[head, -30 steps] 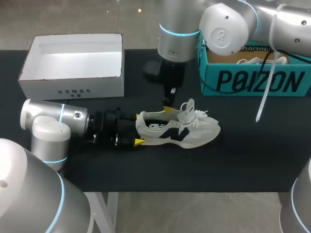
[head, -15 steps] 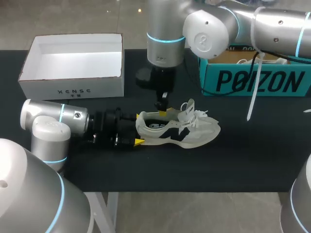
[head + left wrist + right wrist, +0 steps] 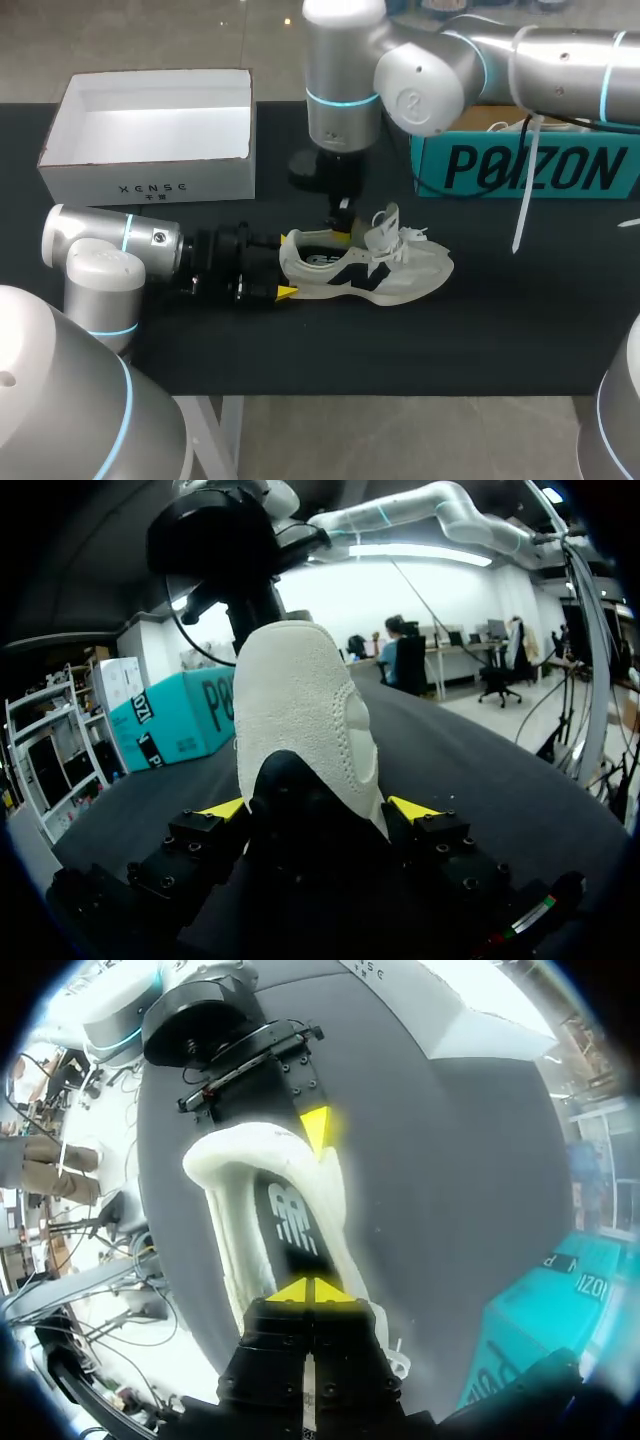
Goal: Take the shoe out of the shoebox, open the shoe tongue, remove and reinsert the insole, then place the shoe into the shoebox
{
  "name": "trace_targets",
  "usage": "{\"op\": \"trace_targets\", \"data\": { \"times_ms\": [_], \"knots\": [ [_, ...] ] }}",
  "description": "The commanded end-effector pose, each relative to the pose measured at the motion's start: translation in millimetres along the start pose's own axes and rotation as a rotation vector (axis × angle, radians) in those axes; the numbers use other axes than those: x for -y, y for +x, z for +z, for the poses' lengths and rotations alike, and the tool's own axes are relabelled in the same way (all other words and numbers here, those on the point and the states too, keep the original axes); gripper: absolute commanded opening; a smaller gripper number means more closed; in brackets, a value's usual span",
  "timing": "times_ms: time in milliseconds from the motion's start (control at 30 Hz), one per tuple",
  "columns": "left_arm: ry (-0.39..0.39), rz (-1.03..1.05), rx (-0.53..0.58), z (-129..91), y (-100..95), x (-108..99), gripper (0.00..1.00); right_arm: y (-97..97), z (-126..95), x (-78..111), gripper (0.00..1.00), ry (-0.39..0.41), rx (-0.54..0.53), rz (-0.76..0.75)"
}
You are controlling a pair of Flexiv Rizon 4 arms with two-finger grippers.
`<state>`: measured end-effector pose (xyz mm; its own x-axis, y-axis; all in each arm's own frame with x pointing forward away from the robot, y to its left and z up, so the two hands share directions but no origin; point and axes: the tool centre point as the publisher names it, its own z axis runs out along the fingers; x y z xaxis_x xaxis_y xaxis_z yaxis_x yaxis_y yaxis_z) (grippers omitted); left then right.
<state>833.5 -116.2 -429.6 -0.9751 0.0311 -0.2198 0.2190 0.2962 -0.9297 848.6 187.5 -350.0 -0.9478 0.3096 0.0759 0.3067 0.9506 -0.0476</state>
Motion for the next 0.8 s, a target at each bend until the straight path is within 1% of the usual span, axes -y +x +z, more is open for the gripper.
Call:
{"op": "trace_targets", "data": {
  "times_ms": [33,133,267,500,800],
  "knots": [
    [0.001,0.002,0.003,0,1.1,-2,0.00,-6.9,3,-3.2,0.00,0.012,0.012,0.002],
    [0.001,0.002,0.003,0,1.1,-2,0.00,-11.7,5,-2.2,0.00,0.014,0.015,0.001],
    [0.001,0.002,0.003,0,1.1,-2,0.00,-13.5,7,-1.3,0.00,0.016,0.016,-0.003],
    [0.001,0.002,0.003,0,1.1,-2,0.00,-8.7,18,-0.8,0.00,0.017,0.001,-0.010],
    [0.001,0.002,0.003,0,1.1,-2,0.00,-5.9,35,4.8,0.00,0.032,-0.028,-0.009]
  ]
}}
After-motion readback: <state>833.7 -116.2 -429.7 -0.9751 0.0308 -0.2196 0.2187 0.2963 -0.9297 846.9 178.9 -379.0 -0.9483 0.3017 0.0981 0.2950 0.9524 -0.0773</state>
